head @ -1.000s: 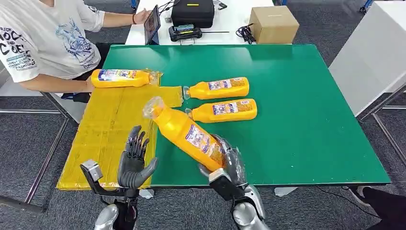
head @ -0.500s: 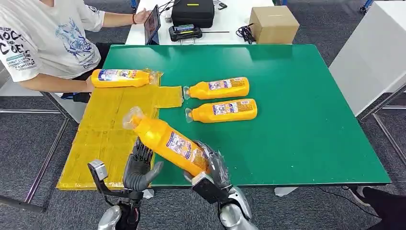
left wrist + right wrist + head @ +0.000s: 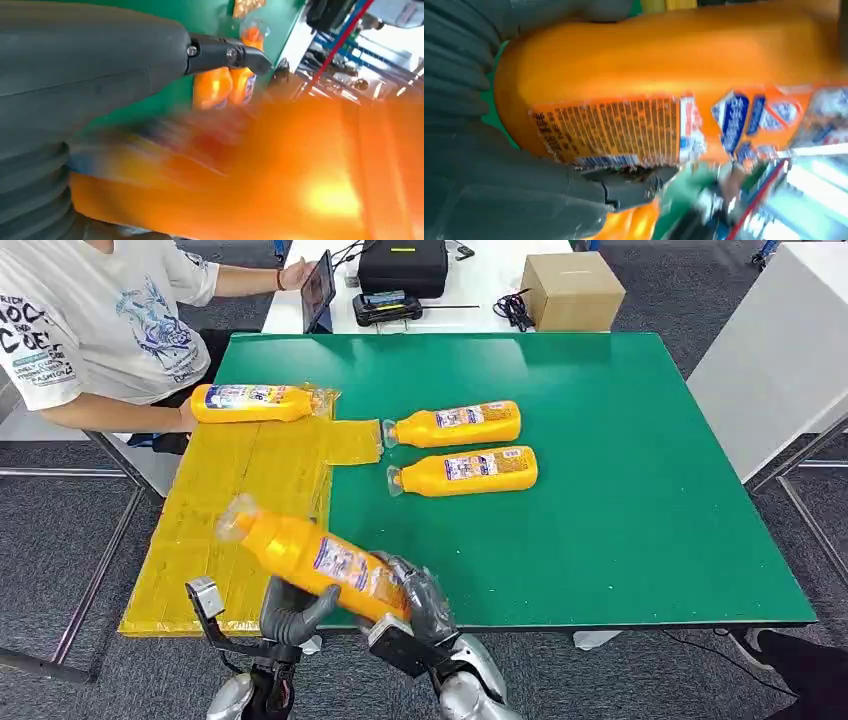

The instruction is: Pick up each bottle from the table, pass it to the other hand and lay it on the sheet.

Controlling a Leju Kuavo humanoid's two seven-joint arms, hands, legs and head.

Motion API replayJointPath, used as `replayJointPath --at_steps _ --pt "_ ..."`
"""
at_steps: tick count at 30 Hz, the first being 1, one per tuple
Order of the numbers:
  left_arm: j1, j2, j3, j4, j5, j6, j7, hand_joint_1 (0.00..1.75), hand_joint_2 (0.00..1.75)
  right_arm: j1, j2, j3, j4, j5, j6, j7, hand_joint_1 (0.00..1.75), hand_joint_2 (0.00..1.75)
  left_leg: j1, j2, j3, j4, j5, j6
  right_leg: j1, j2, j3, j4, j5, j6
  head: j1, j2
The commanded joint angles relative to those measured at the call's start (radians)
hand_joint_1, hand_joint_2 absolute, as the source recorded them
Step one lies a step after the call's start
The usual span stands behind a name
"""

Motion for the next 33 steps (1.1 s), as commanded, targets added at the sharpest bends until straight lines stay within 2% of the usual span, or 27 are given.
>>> replayJointPath --at_steps 1,13,19,20,21,33 --pt "-0.031 0.015 0.006 0.037 0.021 -0.001 -0.011 0.0 1.75 -0.024 0.005 0.097 0.157 -0.016 0.041 -0.01 1.75 1.75 0.0 0.0 0.002 -0.001 0.0 -0.001 0.0 0.0 0.002 -0.001 0.0 -0.001 -0.001 0.0" --pt "-0.023 0.013 -0.003 0.02 0.019 -0.022 -0.022 0.0 1.75 -0.022 0.017 0.104 0.165 -0.024 0.055 -0.01 1.75 1.75 0.002 0.0 0.005 0.0 -0.002 -0.002 0.002 -0.001 0.005 -0.001 -0.002 -0.003 0.0 0.0" --pt "-0.023 0.013 -0.003 0.02 0.019 -0.022 -0.022 0.0 1.75 -0.022 0.017 0.104 0.165 -0.024 0.055 -0.01 1.75 1.75 0.001 0.0 0.002 -0.001 0.0 -0.001 0.001 0.0 0.002 -0.001 0.0 -0.001 0.0 0.0" --pt "-0.022 0.012 -0.002 0.021 0.019 -0.021 -0.022 0.14 1.75 -0.022 0.018 0.101 0.164 -0.026 0.052 -0.009 1.75 1.75 0.001 0.0 0.004 0.0 -0.001 -0.002 0.002 0.0 0.004 -0.001 -0.001 -0.002 0.0 0.0" --pt "-0.021 0.013 -0.007 0.021 0.022 -0.041 -0.023 1.75 1.75 -0.023 0.018 0.101 0.163 -0.025 0.052 -0.009 1.75 1.75 0.001 0.0 0.002 -0.001 -0.001 -0.001 0.001 0.0 0.002 -0.001 -0.001 -0.001 0.0 0.0" --pt "-0.003 0.011 0.01 -0.049 0.0 -0.033 -0.04 1.75 1.75 -0.027 0.019 0.079 0.119 -0.018 -0.007 0.012 1.75 1.75 0.001 0.0 0.002 0.0 -0.001 -0.001 0.001 0.0 0.002 0.0 -0.001 -0.002 0.0 0.0"
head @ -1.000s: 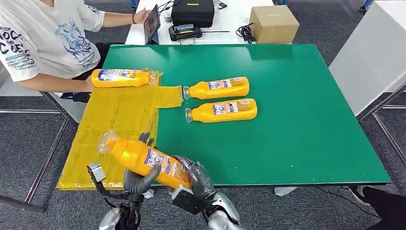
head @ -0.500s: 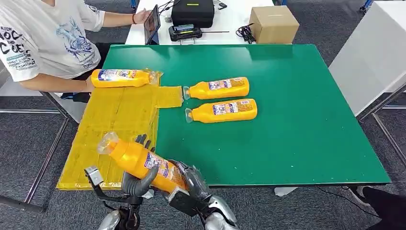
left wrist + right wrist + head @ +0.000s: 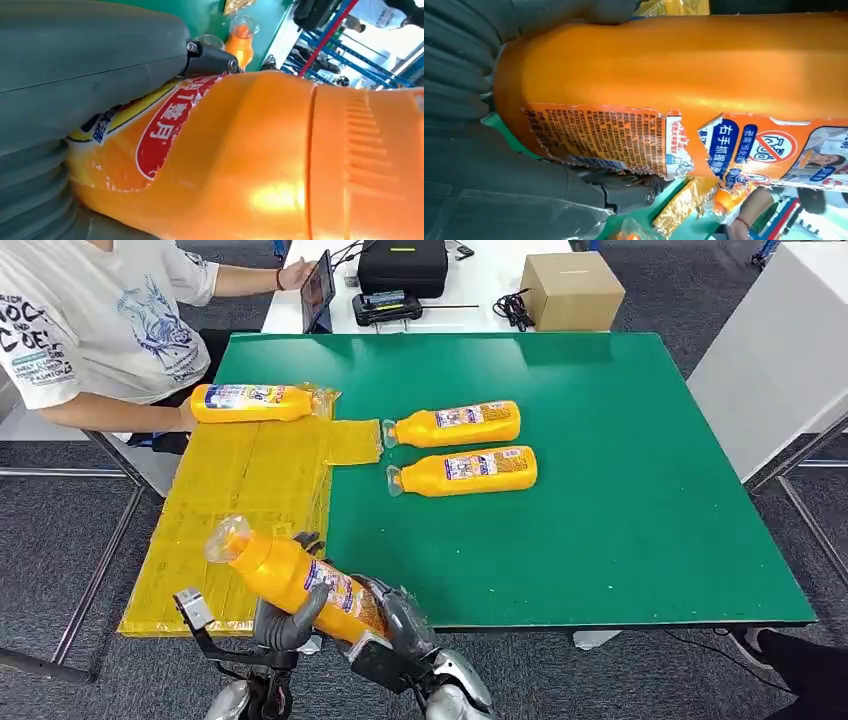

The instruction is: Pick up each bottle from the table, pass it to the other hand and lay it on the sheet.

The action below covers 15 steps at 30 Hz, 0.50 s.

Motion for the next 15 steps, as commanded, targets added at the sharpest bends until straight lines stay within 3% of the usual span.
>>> replayJointPath --at_steps 1,7,8,9,10,11,15 --pt "-0.031 0.011 0.004 -0.026 -0.02 0.012 -0.004 1.75 1.75 -0.013 -0.011 0.037 0.02 0.01 -0.02 0.012 1.75 1.75 0.001 0.0 0.001 0.0 -0.001 -0.001 0.001 0.0 0.002 -0.001 0.0 -0.001 0.0 0.0" --pt "-0.024 0.014 0.021 -0.082 -0.034 0.033 -0.015 1.75 1.75 -0.007 -0.019 0.001 -0.036 0.004 -0.06 0.032 1.69 1.75 0.001 0.0 0.001 0.0 -0.001 -0.001 0.001 -0.001 0.002 0.0 -0.001 -0.001 0.0 0.0" --pt "-0.023 0.016 0.025 -0.089 -0.037 0.039 -0.017 1.75 1.75 -0.009 -0.02 -0.005 -0.041 0.011 -0.076 0.041 1.48 1.75 0.002 0.0 0.003 0.0 -0.001 -0.002 0.002 -0.001 0.004 -0.001 -0.001 -0.002 0.0 0.0" --pt "-0.023 0.016 0.03 -0.096 -0.04 0.045 -0.02 1.75 1.75 -0.008 -0.02 -0.01 -0.045 0.009 -0.079 0.043 0.44 1.75 0.002 0.0 0.003 0.0 -0.001 -0.001 0.002 0.0 0.003 -0.001 -0.001 -0.002 0.0 0.0" --pt "-0.025 0.017 0.047 -0.11 -0.051 0.071 -0.035 1.75 1.75 -0.008 -0.015 -0.022 -0.054 0.012 -0.104 0.053 0.0 1.75 0.001 0.0 0.001 0.0 0.0 -0.001 0.001 -0.001 0.002 -0.001 0.0 -0.001 0.0 0.0" --pt "-0.029 0.02 0.056 -0.118 -0.057 0.083 -0.041 1.75 1.75 -0.008 -0.012 -0.028 -0.062 0.009 -0.107 0.055 0.0 0.0 0.0 0.0 0.001 0.0 0.0 -0.001 0.001 0.0 0.001 -0.001 0.0 -0.001 0.0 0.0" --pt "-0.073 0.037 0.112 -0.114 -0.084 0.133 -0.048 1.75 1.75 0.021 -0.014 -0.057 -0.212 -0.053 -0.091 0.04 0.0 0.0 0.001 0.0 0.001 0.0 0.0 -0.001 0.001 0.0 0.001 0.0 0.0 -0.002 0.0 0.0"
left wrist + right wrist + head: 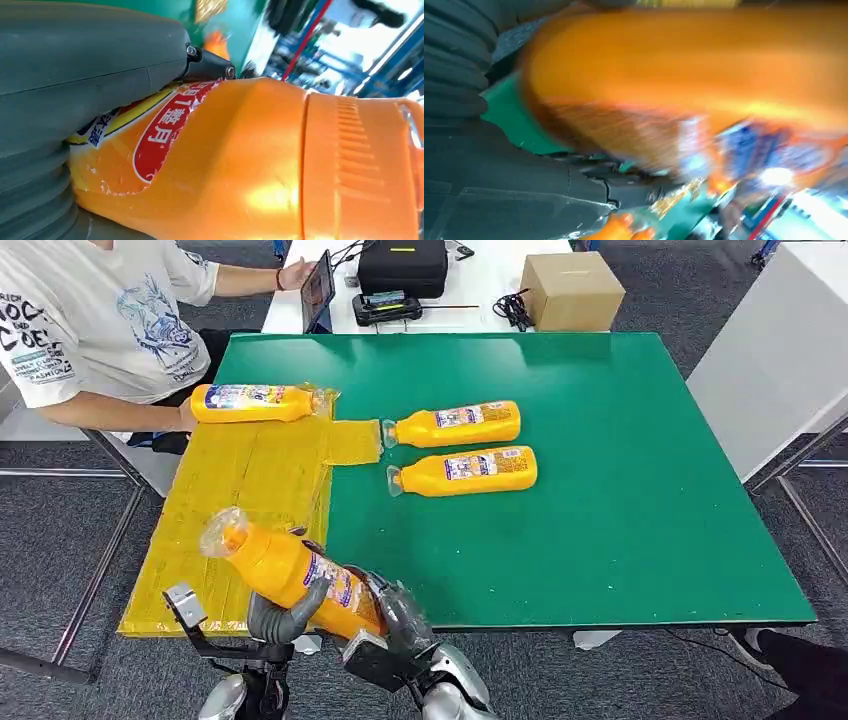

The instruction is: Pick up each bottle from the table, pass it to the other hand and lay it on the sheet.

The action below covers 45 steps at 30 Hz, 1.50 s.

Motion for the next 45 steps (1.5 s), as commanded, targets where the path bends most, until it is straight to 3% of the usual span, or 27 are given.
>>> replayJointPath --at_steps 1,6,15,17,20,22,26,34,45 --pt "-0.091 0.04 0.122 -0.018 -0.051 0.089 -0.026 1.75 1.75 0.029 -0.022 -0.058 -0.219 -0.084 0.007 -0.005 0.0 0.0 0.0 0.0 0.0 0.0 0.0 -0.001 0.0 -0.001 0.0 0.0 0.0 -0.001 0.0 0.0" --pt "-0.114 0.044 0.14 0.0 -0.058 0.104 -0.03 1.75 1.75 0.052 -0.03 -0.068 -0.302 -0.12 0.03 0.005 0.0 0.0 0.0 0.0 0.001 0.0 0.0 -0.001 0.0 -0.001 0.001 0.0 0.0 -0.001 0.0 0.0" --pt "-0.183 0.063 0.212 0.025 -0.153 0.246 -0.09 1.75 1.75 0.12 -0.058 -0.071 -0.519 -0.195 0.078 -0.019 0.0 0.0 0.001 -0.001 0.001 0.0 0.0 -0.001 0.001 -0.001 0.002 0.0 -0.001 -0.001 0.0 0.0" --pt "-0.232 0.088 0.215 0.061 -0.303 0.373 -0.139 1.75 1.75 0.132 -0.065 -0.054 -0.574 -0.232 0.122 -0.044 0.0 0.0 0.001 -0.001 0.002 0.0 0.0 -0.002 0.001 -0.002 0.003 -0.001 -0.001 -0.002 0.0 0.0" --pt "-0.259 0.091 0.233 0.082 -0.309 0.367 -0.136 1.75 1.75 0.139 -0.067 -0.045 -0.605 -0.233 0.125 -0.032 0.0 0.0 0.001 -0.002 0.001 0.0 0.0 -0.002 0.001 -0.002 0.001 0.0 -0.001 -0.002 0.0 0.0" --pt "-0.28 0.11 0.217 0.101 -0.47 0.497 -0.182 1.75 1.75 0.129 -0.081 -0.028 -0.612 -0.253 0.14 -0.052 0.0 0.0 0.001 -0.002 0.002 0.0 0.0 -0.002 0.001 -0.002 0.002 0.0 -0.001 -0.002 0.0 0.0" --pt "-0.419 0.199 0.196 0.309 -0.971 0.804 -0.137 1.75 1.75 0.109 -0.087 -0.003 -0.698 -0.34 0.165 -0.085 0.0 0.0 0.001 -0.002 0.001 0.0 0.001 -0.001 0.001 -0.002 0.001 0.0 0.0 -0.002 0.0 0.0" --pt "-0.561 0.28 0.127 0.591 -1.39 0.854 0.012 1.75 1.75 0.096 -0.072 -0.003 -0.682 -0.368 0.204 -0.054 0.0 0.0 0.001 -0.001 0.004 -0.001 0.001 -0.002 0.001 -0.002 0.004 0.0 0.0 -0.002 0.0 0.0" --pt "-0.572 0.289 0.117 0.629 -1.436 0.851 0.037 1.75 1.75 0.1 -0.072 -0.007 -0.671 -0.367 0.211 -0.061 0.0 0.0 0.001 0.001 0.002 0.0 0.001 -0.002 0.001 0.0 0.002 0.0 0.0 -0.001 0.0 0.0"
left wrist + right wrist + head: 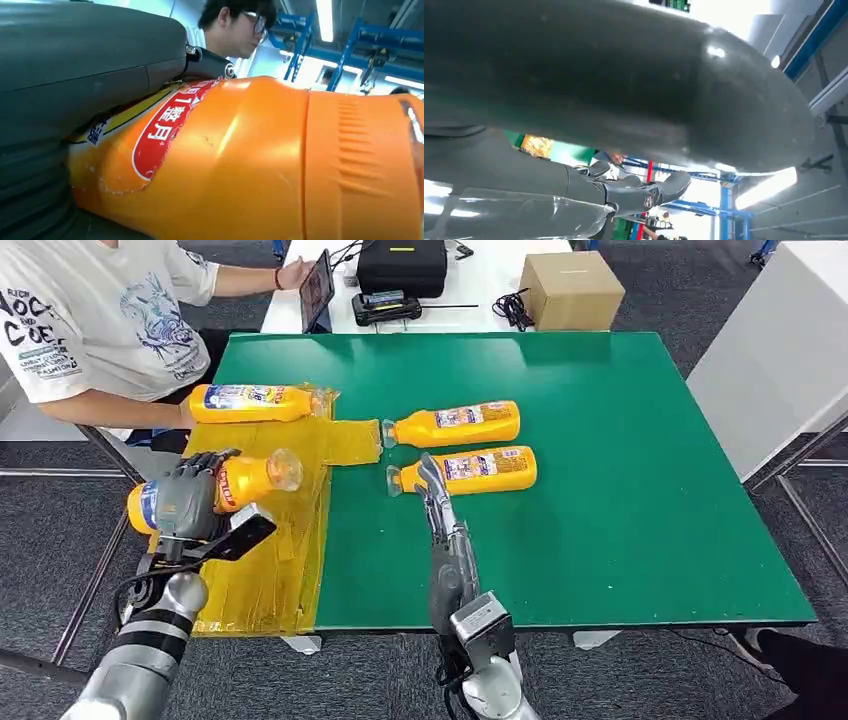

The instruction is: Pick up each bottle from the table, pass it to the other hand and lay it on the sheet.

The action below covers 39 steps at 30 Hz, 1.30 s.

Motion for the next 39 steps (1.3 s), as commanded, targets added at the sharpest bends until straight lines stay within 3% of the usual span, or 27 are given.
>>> replayJointPath --at_steps 1,5,11,21,30,39 --pt "-0.105 0.052 -0.053 0.206 -0.072 -0.013 0.049 1.75 1.75 -0.028 -0.039 0.017 0.011 -0.003 0.01 -0.001 0.0 0.0 0.001 0.0 0.003 0.0 -0.001 -0.001 0.002 -0.001 0.003 -0.001 -0.001 -0.002 0.0 0.0" --pt "-0.154 0.082 -0.072 0.329 -0.193 -0.045 0.125 1.75 1.75 -0.03 -0.032 0.019 0.023 0.0 0.036 0.006 0.0 0.0 0.001 0.0 0.002 0.0 0.0 -0.001 0.001 0.0 0.002 -0.001 0.0 -0.002 0.0 0.0" --pt "-0.163 0.094 -0.073 0.413 -0.235 -0.117 0.147 1.75 1.75 -0.032 -0.029 0.024 0.042 0.001 0.058 0.019 0.0 0.0 0.001 0.001 0.003 0.0 -0.001 -0.001 0.002 0.0 0.003 -0.001 0.0 -0.002 0.0 0.0" --pt "-0.151 0.088 -0.109 0.436 -0.294 -0.194 0.162 1.75 1.75 -0.035 -0.025 0.024 0.07 0.003 0.083 0.032 0.0 0.0 0.002 0.001 0.003 0.0 -0.001 -0.002 0.002 0.001 0.004 -0.001 -0.001 -0.002 0.0 0.0" --pt "-0.146 0.086 -0.102 0.469 -0.275 -0.36 0.145 1.75 1.75 -0.04 -0.019 0.022 0.098 0.011 0.103 0.044 0.0 0.0 0.001 0.001 0.005 -0.002 -0.001 -0.001 0.001 0.002 0.005 -0.001 0.0 -0.002 0.0 0.0" --pt "-0.146 0.086 -0.102 0.469 -0.275 -0.36 0.145 1.75 1.75 -0.04 -0.019 0.022 0.098 0.011 0.103 0.044 0.0 0.0 0.001 0.002 0.007 -0.002 -0.001 -0.001 0.001 0.002 0.008 -0.001 0.0 -0.001 0.0 0.0"
